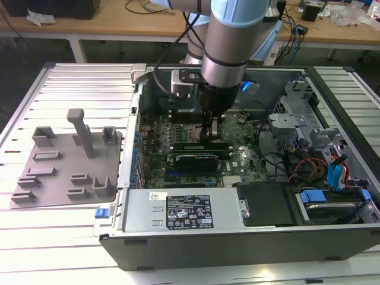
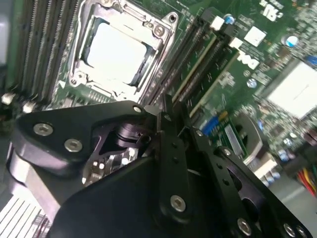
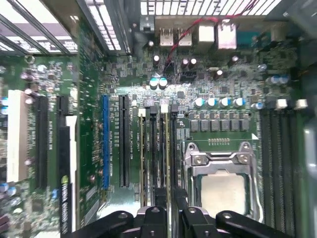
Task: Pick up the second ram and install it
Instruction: 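Insert the second ram into the second slot, then press down the second ram until it locks into place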
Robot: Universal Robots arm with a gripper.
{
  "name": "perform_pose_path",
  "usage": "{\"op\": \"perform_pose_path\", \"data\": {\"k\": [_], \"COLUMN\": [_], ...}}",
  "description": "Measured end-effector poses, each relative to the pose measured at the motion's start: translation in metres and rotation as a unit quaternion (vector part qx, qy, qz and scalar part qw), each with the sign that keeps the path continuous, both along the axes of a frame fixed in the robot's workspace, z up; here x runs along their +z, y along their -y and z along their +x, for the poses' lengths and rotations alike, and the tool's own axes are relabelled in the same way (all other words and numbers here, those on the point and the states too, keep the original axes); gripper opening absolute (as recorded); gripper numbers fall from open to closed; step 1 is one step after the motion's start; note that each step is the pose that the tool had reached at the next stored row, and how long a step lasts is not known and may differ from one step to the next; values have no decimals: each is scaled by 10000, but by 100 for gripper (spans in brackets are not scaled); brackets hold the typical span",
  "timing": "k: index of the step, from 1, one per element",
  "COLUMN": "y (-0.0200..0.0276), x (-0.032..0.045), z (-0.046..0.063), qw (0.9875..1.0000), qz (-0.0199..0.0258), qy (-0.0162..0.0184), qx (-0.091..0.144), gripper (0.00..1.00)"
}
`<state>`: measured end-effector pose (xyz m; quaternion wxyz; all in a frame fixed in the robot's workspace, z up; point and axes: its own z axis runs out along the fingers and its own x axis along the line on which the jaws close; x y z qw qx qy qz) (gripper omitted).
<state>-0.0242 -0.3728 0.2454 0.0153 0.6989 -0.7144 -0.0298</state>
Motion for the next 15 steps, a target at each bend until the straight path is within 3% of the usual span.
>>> {"op": "perform_pose_path", "data": {"k": [1, 3, 4, 15], "y": [-11, -41, -47, -47], "x": [49, 204, 269, 287], "z": [0, -2, -2, 17], "qw": [10000, 9999, 9999, 9999], "qz": [-19, -104, -136, -144], "qy": [-1, 4, 7, 7], "qx": [0, 0, 1, 0], "gripper": [18, 17, 10, 8]}}
